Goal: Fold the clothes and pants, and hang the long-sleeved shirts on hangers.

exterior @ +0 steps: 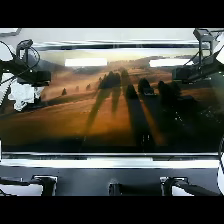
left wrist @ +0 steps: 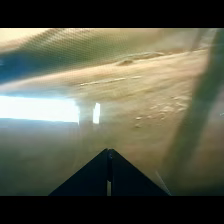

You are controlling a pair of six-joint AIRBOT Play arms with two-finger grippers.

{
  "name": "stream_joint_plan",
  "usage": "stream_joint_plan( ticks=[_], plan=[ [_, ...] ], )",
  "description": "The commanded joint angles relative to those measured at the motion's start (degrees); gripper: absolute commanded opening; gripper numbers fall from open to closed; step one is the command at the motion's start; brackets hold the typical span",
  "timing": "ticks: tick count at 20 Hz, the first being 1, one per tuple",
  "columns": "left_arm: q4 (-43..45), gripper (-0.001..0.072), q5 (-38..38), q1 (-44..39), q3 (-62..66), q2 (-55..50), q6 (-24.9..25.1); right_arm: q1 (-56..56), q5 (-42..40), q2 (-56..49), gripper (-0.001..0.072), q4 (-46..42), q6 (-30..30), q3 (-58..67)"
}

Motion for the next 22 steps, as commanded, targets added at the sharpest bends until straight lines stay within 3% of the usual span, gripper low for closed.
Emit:
stream_joint_plan(
  ticks=[1, 22],
  plan=[
    [0.00, 0.0021, 0.00, -0.02, 0.00, -0.04, 0.02, 0.00, 0.02, -0.04, 0.0040, 0.02, 0.02, 0.02],
    [0.04, 0.0021, -0.02, -0.02, 0.00, -0.17, 0.04, 0.00, -2.14, -0.04, 0.0040, 1.18, 0.28, 0.02]
  ],
)
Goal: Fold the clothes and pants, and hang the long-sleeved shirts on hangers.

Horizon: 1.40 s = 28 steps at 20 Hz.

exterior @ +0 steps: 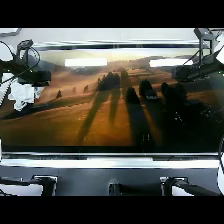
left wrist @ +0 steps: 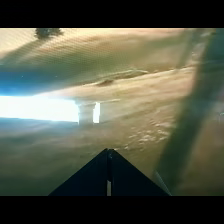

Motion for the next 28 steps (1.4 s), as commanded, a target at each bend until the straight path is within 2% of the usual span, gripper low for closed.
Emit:
stream_joint_plan(
  ticks=[1, 4, 5, 6, 7, 8, 9, 11, 12, 17, 24, 25, 27, 28],
  plan=[
    [0.52, 0.0021, 0.02, 0.00, 0.02, -0.04, 0.04, 0.00, -0.39, -0.04, 0.0040, 1.18, 0.50, 0.02],
    [3.58, 0.0032, -0.07, 0.02, 0.00, -0.63, 0.00, 0.00, -2.97, -0.04, 0.0041, 1.70, 0.68, 0.02],
    [6.45, 0.0209, -0.07, 0.02, -0.02, -0.92, 0.02, 0.00, -3.39, -0.04, 0.0043, 2.36, 0.87, 0.02],
    [10.93, 0.0536, -0.04, 0.11, -0.02, -1.36, 0.00, 0.00, -3.54, -0.07, 0.0091, 3.56, 0.94, 0.02],
    [15.82, 0.0720, 0.00, 0.55, -0.13, -1.99, -0.07, 0.00, -3.61, -0.11, 0.0268, 4.42, 1.44, 0.02],
    [16.57, 0.0720, 1.03, 1.99, -0.31, -2.62, -1.51, 0.00, -3.34, -0.15, 0.0496, 4.68, 1.95, 0.00],
    [16.92, 0.0720, 2.60, 3.85, -0.31, -3.74, -3.10, 0.00, -3.32, -0.17, 0.0589, 4.94, 1.99, 0.00],
    [17.07, 0.0720, 7.67, 7.74, -0.31, -6.54, -8.57, 0.00, -3.41, -0.42, 0.0588, 5.33, 1.97, 0.00],
    [17.07, 0.0720, 10.88, 9.42, -0.31, -8.24, -9.05, 0.00, -3.37, -0.63, 0.0588, 5.38, 1.99, 0.00],
    [17.49, 0.0720, 22.51, 15.45, -0.28, -16.37, -9.09, 0.00, -3.19, -2.34, 0.0588, 5.97, 3.15, 0.00],
    [17.68, 0.0720, 37.81, 16.17, -0.28, -24.68, -9.73, 0.00, -2.93, -3.56, 0.0588, 5.95, 3.21, 0.00],
    [17.70, 0.0596, 38.42, 16.28, -0.28, -25.40, -9.68, 0.00, -2.95, -3.56, 0.0588, 5.92, 3.21, 0.00],
    [17.66, 0.0262, 38.91, 16.52, -0.28, -26.25, -10.16, 0.00, -2.89, -3.56, 0.0588, 5.95, 3.21, 0.00],
    [17.66, 0.0130, 39.28, 16.50, -0.26, -26.32, -10.12, 0.00, -2.84, -3.56, 0.0588, 5.95, 3.21, 0.00]
  ],
)
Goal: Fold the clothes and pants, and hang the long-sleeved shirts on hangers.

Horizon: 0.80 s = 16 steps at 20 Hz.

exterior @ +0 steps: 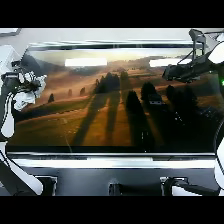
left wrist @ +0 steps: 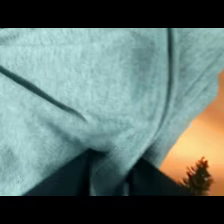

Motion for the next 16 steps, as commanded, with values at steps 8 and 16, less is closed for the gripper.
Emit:
stream_joint_plan(
  ticks=[8, 16],
  plan=[
    [-3.72, 0.0016, -5.64, -9.57, 9.20, 5.31, -0.46, 0.00, 2.45, 0.13, 0.0588, 1.64, 1.92, 0.02],
    [-18.25, 0.0016, -21.42, -38.82, 8.37, 12.07, -3.15, 0.00, 2.99, 13.11, 0.0591, 1.40, 3.41, 0.02]
  ],
)
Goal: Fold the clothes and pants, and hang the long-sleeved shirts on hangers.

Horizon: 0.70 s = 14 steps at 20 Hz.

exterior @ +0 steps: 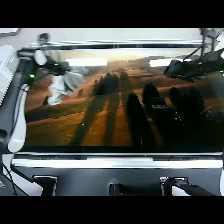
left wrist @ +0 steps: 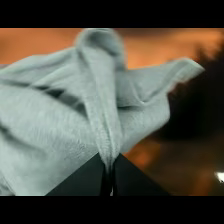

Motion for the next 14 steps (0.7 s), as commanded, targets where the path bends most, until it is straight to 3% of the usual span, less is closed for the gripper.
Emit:
stream_joint_plan(
  ticks=[1, 7, 12, 13, 14],
  plan=[
    [-4.39, 0.0016, -4.83, -15.02, -1.05, 0.98, -1.99, 0.00, 1.05, 7.54, 0.0591, -2.29, 1.40, 0.04],
    [-4.42, 0.0016, -3.72, -33.24, -3.67, -5.49, -11.52, 0.00, 11.43, 17.59, 0.0593, -6.49, 4.66, 0.04],
    [-4.66, 0.0029, -3.69, -40.24, -3.67, -10.40, -11.50, 0.00, 15.96, 21.44, 0.0602, -9.70, 4.63, 0.04],
    [-5.03, 0.0095, -4.90, -40.39, -3.52, -10.29, -11.50, 0.00, 15.85, 21.42, 0.0602, -10.38, 4.61, 0.04],
    [-4.96, 0.0299, -7.04, -40.22, -2.73, -10.01, -11.50, 0.00, 15.06, 21.24, 0.0603, -10.60, 4.63, 0.02]
  ],
)
